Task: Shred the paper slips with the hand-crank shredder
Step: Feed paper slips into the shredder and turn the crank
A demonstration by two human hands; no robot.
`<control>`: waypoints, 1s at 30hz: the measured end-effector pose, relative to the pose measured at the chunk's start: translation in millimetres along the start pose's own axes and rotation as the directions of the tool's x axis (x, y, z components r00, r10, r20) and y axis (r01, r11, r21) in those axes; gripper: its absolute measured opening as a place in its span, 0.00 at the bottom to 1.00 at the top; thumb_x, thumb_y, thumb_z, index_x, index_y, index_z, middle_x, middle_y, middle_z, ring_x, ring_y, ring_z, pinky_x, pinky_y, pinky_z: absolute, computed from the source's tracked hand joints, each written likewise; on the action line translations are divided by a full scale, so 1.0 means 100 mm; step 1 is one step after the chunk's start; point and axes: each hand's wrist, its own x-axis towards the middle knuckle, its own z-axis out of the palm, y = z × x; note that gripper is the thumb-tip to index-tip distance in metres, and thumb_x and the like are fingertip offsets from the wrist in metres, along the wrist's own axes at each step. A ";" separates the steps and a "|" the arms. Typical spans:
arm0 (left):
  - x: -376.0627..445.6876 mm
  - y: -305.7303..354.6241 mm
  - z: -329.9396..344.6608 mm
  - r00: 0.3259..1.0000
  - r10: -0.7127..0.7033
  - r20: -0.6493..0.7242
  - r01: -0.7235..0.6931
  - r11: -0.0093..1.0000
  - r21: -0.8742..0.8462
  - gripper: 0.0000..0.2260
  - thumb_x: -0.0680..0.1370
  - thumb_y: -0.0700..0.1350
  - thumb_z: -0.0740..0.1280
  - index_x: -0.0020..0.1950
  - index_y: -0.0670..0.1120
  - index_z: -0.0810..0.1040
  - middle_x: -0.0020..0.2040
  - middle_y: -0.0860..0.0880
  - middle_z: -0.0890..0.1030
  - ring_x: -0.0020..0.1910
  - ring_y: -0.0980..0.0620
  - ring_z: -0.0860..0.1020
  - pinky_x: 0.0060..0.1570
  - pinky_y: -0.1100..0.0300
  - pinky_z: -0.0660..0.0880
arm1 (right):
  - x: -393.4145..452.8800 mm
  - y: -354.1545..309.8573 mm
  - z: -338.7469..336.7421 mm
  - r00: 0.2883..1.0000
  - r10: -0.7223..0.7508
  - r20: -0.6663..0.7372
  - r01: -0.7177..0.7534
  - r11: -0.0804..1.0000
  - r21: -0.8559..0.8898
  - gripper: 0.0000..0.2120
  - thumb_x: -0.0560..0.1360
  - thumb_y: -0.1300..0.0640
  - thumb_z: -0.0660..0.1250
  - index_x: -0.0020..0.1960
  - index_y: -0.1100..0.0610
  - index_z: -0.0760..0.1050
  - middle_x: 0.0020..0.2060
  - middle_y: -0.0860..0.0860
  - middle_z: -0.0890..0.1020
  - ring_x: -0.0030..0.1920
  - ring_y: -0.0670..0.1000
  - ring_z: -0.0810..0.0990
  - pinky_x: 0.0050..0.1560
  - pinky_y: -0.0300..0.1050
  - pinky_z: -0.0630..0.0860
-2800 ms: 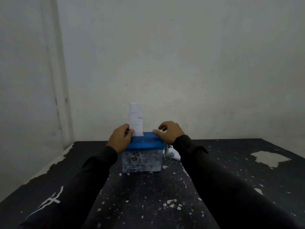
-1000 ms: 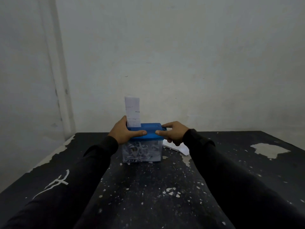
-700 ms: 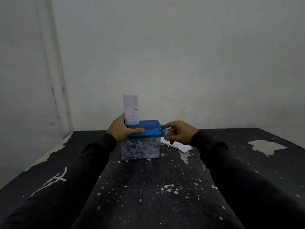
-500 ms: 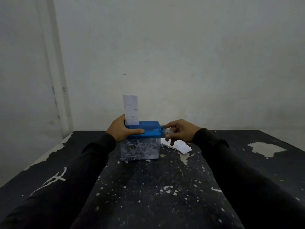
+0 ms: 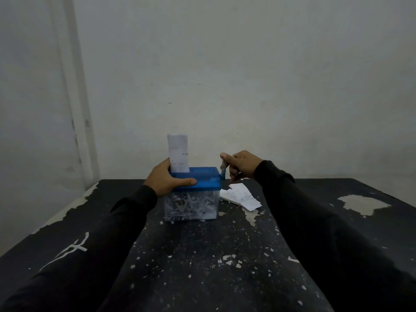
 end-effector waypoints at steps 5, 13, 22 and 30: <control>-0.02 0.05 0.01 1.000 -0.003 0.001 0.003 1.000 -0.028 0.38 0.60 0.61 0.83 0.66 0.50 0.76 0.56 0.57 0.81 0.52 0.60 0.81 0.43 0.70 0.78 | 0.10 -0.01 0.04 0.991 0.099 -0.089 -0.098 0.995 0.020 0.29 0.77 0.33 0.65 0.49 0.61 0.81 0.27 0.49 0.73 0.32 0.51 0.76 0.37 0.46 0.80; -0.02 0.03 0.01 1.000 0.024 0.000 -0.024 0.999 -0.027 0.45 0.55 0.68 0.80 0.67 0.51 0.75 0.57 0.58 0.81 0.53 0.60 0.80 0.44 0.70 0.77 | 0.23 0.03 0.25 0.946 0.196 -0.259 -0.150 0.971 0.186 0.25 0.77 0.40 0.69 0.60 0.60 0.72 0.46 0.58 0.81 0.43 0.61 0.84 0.42 0.58 0.85; -0.02 0.00 0.05 0.999 0.013 -0.042 -0.013 1.000 0.003 0.32 0.68 0.59 0.79 0.67 0.48 0.76 0.58 0.54 0.82 0.52 0.62 0.79 0.42 0.74 0.75 | 0.30 0.26 0.50 0.878 0.162 -0.451 -0.126 0.986 0.109 0.14 0.79 0.50 0.70 0.45 0.61 0.78 0.40 0.56 0.81 0.36 0.54 0.81 0.28 0.40 0.78; 0.01 0.04 0.08 0.997 -0.079 -0.007 0.080 0.996 0.045 0.17 0.68 0.57 0.81 0.50 0.57 0.78 0.47 0.61 0.81 0.44 0.62 0.80 0.34 0.74 0.73 | 0.28 0.49 0.53 0.887 0.224 -0.404 -0.210 0.974 0.081 0.14 0.82 0.53 0.65 0.47 0.63 0.80 0.41 0.60 0.83 0.33 0.58 0.81 0.33 0.50 0.82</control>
